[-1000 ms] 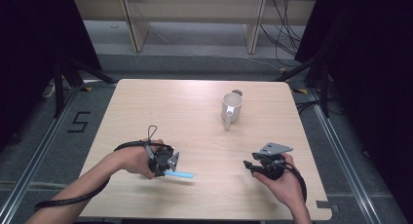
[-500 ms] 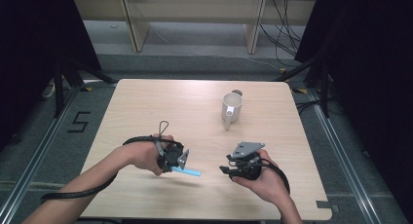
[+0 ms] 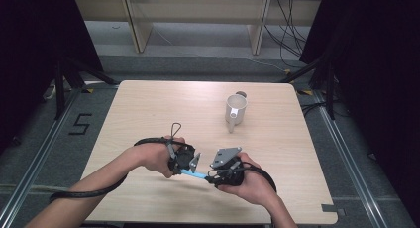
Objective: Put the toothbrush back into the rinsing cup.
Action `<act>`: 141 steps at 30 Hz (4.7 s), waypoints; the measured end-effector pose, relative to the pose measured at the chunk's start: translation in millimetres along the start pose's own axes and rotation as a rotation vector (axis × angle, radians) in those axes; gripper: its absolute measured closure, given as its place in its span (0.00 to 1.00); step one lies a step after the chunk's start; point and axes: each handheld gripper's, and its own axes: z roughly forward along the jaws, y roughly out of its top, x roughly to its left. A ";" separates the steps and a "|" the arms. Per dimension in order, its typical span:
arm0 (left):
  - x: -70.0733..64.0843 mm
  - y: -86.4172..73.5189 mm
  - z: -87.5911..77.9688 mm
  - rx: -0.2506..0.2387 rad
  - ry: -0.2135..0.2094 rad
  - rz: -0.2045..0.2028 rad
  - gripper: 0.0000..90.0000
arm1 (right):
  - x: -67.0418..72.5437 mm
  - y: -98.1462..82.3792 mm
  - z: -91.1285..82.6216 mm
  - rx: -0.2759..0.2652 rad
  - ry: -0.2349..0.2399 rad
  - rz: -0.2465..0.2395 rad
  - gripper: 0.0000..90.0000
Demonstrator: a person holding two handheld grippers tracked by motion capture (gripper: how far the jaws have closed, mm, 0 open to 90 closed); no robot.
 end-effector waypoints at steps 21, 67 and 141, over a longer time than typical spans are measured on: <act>3.6 12.4 -7.6 -0.035 0.009 0.007 0.87 | 3.4 -1.9 6.3 0.012 0.013 0.001 0.62; 1.7 18.3 -10.6 -0.051 0.010 0.036 0.87 | 0.8 -5.9 14.6 -0.002 0.082 -0.042 0.88; 12.9 -45.4 -20.6 -1.356 0.100 -0.946 0.54 | -11.2 -15.3 -21.1 -0.646 -0.385 0.203 0.88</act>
